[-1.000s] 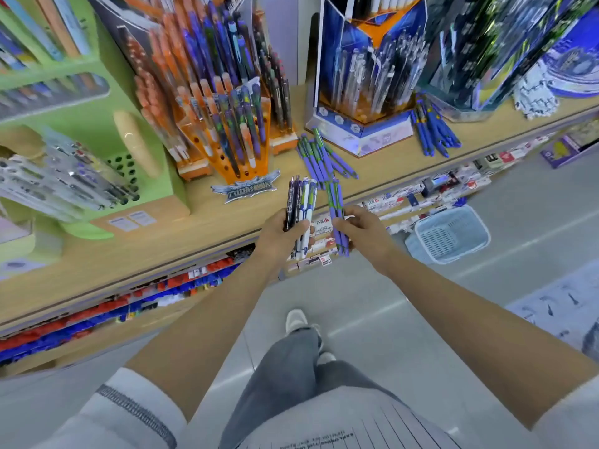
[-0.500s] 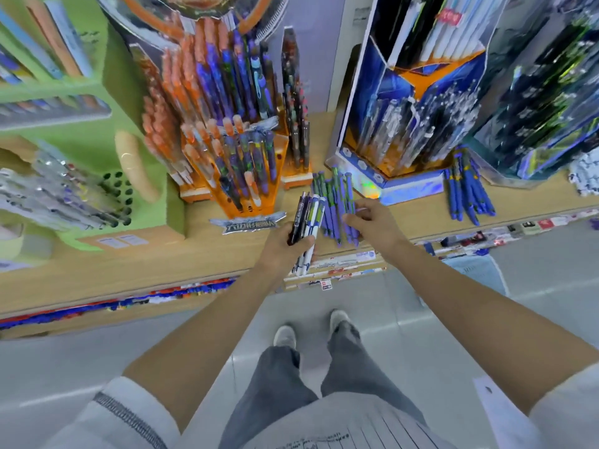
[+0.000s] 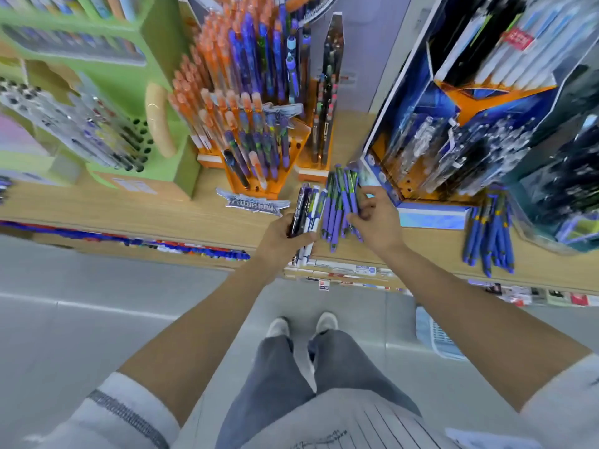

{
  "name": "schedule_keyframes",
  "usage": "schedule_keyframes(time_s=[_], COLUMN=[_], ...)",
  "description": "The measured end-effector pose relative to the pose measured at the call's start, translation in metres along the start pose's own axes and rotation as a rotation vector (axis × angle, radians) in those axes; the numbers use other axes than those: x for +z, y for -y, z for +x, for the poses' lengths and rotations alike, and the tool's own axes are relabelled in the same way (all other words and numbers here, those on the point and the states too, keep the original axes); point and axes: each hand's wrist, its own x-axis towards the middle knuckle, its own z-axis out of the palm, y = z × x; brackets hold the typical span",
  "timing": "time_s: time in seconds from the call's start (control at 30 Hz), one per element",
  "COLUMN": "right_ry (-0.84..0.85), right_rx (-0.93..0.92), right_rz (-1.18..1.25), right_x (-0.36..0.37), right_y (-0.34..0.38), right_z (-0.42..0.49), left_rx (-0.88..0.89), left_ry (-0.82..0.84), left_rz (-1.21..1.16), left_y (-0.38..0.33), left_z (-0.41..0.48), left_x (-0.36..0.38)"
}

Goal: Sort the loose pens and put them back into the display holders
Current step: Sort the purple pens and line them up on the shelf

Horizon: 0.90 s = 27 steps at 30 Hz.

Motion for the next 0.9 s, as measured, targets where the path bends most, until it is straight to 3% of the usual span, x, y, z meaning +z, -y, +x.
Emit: schedule_keyframes(time_s=[0.33,0.47,0.63,0.8,0.9], right_ry=[0.01,-0.076,-0.201,0.073,0.039], right_rx=[-0.038,-0.035,0.039,0.256,0.256], right_rz=[-0.11,-0.072,0.231,0.563,0.653], right_x=[0.005,0.008,0.011,0.011,-0.002], right_y=[0.001,0.0,0.005,0.011,0.004], right_z=[-0.015,-0.027,-0.054,-0.076,-0.083], left_rx=[0.008,0.009,0.023,0.042,0.007], left_ry=[0.071,0.106,0.175,0.282,0.361], left_rz=[0.02,0.029,0.035,0.099,0.114], left_y=[0.0,0.002,0.003,0.004,0.001], left_z=[0.004,0.005,0.004,-0.004,-0.01], left_x=[-0.012,-0.019,-0.014,0.012,0.034])
